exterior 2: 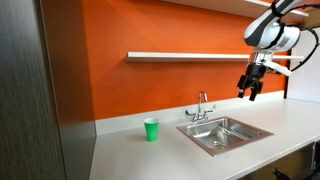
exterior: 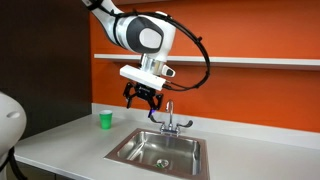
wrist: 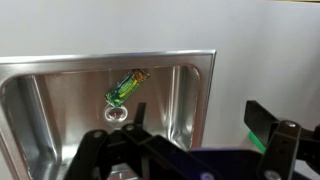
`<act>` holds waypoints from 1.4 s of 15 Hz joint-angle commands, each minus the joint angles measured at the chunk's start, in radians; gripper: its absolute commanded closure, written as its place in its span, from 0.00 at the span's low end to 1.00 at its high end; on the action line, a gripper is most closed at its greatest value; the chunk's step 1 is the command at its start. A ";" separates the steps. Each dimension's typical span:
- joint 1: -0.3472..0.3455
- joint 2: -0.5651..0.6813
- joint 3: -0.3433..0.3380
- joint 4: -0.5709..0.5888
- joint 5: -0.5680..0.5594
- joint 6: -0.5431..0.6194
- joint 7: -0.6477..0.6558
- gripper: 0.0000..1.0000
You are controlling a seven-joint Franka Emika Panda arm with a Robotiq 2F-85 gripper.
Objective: Pick up the snack from the sink and place it on the counter
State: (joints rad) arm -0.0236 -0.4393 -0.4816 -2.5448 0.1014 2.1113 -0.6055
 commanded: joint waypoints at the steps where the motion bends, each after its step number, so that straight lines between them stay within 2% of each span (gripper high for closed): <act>1: -0.010 0.159 0.053 0.103 0.054 0.010 -0.009 0.00; 9: -0.046 0.389 0.147 0.242 0.127 0.030 0.008 0.00; 21: -0.145 0.664 0.272 0.373 0.195 0.152 0.009 0.00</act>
State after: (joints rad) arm -0.1228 0.1543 -0.2636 -2.2213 0.2777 2.2407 -0.6028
